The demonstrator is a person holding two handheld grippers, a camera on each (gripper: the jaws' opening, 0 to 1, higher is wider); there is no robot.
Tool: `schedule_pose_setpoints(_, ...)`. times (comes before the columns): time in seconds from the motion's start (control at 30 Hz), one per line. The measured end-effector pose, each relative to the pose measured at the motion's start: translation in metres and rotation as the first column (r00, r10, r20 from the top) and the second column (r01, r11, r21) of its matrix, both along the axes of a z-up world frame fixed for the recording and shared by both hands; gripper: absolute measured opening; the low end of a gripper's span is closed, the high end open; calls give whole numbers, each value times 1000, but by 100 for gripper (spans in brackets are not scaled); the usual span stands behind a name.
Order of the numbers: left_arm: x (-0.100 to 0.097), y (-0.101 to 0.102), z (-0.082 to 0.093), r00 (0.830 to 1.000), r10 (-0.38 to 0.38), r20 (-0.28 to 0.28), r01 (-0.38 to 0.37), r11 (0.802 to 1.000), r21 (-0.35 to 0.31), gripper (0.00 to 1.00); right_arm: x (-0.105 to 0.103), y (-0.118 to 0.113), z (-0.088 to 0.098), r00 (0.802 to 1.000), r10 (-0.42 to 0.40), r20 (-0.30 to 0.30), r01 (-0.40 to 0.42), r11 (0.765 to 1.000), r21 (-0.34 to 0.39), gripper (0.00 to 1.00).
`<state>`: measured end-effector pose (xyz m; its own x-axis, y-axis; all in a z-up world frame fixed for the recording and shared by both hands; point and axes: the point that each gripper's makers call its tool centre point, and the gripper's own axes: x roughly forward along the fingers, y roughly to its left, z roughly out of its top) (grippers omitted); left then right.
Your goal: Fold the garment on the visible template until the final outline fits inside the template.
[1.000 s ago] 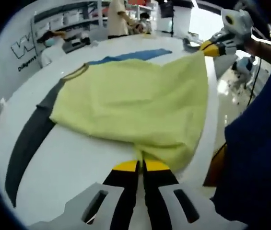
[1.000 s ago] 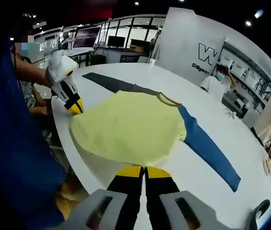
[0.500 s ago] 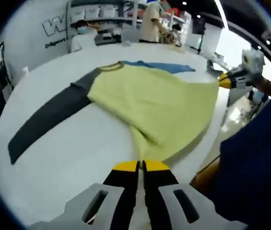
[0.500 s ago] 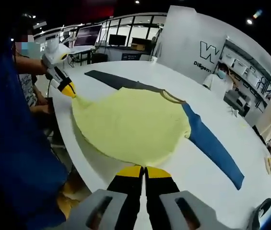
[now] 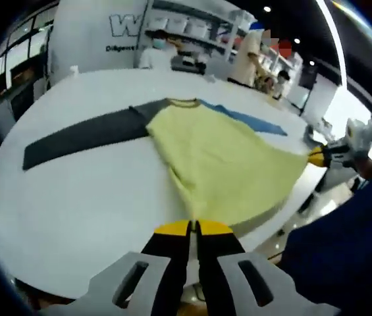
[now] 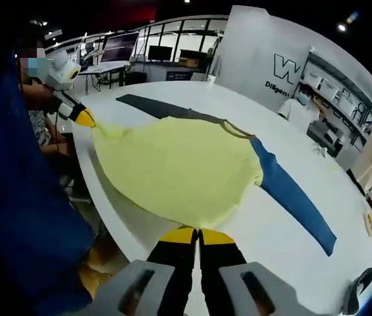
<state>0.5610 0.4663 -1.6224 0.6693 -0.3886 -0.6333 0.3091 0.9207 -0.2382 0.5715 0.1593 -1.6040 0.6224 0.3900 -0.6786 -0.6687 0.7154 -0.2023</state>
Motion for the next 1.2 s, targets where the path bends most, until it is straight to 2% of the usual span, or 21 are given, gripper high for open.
schedule_pose_setpoints(0.07,-1,-3,19,1000,6,21,-6,1000,-1,4,-1,1,-1,1000,2,-3,-2,1000,0,0)
schedule_pose_setpoints(0.1,2,-2,19,999,13,35,-12,1000,-4,4,-2,1,-1,1000,4,-3,-4,1000,-1,0)
schedule_pose_setpoints(0.23,10,-3,41,995,-10,98,6,999,35,4,-5,2,-3,1000,7,-12,-7,1000,0,0)
schedule_pose_setpoints(0.3,11,-5,41,995,-17,97,14,999,37,4,-6,2,-5,1000,8,-16,-8,1000,-2,0)
schedule_pose_setpoints(0.4,7,-3,30,997,-22,79,19,999,43,4,-8,3,-6,1000,11,-21,-11,1000,-2,0)
schedule_pose_setpoints(0.5,-4,-3,13,999,-10,35,9,999,33,4,-10,3,-6,1000,15,-22,-15,1000,-9,0)
schedule_pose_setpoints(0.57,-12,-2,-8,1000,-9,-4,9,999,35,4,-11,3,-8,1000,18,-25,-18,1000,-9,0)
schedule_pose_setpoints(0.67,-15,0,-21,1000,-6,-25,7,999,41,4,-14,3,-13,999,22,-41,-22,1000,-7,0)
schedule_pose_setpoints(0.73,-15,1,-24,999,-2,-34,3,999,38,4,-18,1,-16,998,8,-55,-8,1000,13,0)
schedule_pose_setpoints(0.87,-14,1,-18,1000,7,-30,-5,999,39,4,-26,-7,-28,997,-27,-78,28,999,22,0)
schedule_pose_setpoints(1.0,-9,3,-17,1000,10,-24,-9,999,37,4,-34,-10,-42,994,-53,-100,56,998,23,11)
schedule_pose_setpoints(1.1,-7,5,-18,1000,8,-25,-7,999,39,4,-39,-10,-55,991,-64,-117,64,998,-5,13)
schedule_pose_setpoints(1.2,-5,6,-17,1000,9,-22,-8,999,37,4,-39,-10,-65,989,-89,-122,89,996,-1,16)
